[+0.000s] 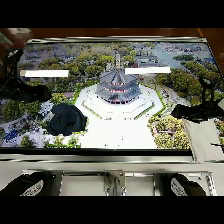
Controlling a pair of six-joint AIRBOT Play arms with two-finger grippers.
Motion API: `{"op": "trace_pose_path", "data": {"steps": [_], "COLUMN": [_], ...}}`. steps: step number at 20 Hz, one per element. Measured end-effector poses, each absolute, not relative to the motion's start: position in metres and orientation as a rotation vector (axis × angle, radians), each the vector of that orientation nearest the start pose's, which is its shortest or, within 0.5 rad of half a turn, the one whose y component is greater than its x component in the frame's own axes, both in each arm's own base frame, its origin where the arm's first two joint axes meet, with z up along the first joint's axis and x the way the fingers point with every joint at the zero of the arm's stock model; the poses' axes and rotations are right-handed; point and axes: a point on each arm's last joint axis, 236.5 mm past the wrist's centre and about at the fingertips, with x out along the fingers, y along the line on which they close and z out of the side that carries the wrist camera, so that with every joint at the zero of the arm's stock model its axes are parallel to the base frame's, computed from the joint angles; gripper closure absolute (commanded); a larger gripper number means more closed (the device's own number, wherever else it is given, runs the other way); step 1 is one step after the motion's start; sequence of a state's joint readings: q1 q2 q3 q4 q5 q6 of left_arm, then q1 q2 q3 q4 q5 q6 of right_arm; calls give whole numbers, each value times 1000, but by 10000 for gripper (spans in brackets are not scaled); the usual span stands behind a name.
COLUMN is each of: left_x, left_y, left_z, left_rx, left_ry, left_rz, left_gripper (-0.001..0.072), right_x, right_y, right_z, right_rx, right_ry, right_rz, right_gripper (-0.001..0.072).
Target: Fold the shirts.
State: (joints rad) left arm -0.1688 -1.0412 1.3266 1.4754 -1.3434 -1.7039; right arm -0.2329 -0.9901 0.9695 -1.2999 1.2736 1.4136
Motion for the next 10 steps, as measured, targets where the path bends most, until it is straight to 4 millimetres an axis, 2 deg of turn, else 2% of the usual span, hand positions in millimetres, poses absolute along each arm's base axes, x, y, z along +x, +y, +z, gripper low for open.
{"op": "trace_pose_path", "data": {"steps": [10], "left_x": [348], "left_y": [-82], "left_z": [141], "left_rx": [-98], "left_ry": [1082], "left_rz": [-154], "left_gripper": [257], "right_x": [310], "right_y": [-11], "right_z": [40], "right_rx": [246], "right_ry": [1235], "right_rz": [68], "right_gripper": [45]}}
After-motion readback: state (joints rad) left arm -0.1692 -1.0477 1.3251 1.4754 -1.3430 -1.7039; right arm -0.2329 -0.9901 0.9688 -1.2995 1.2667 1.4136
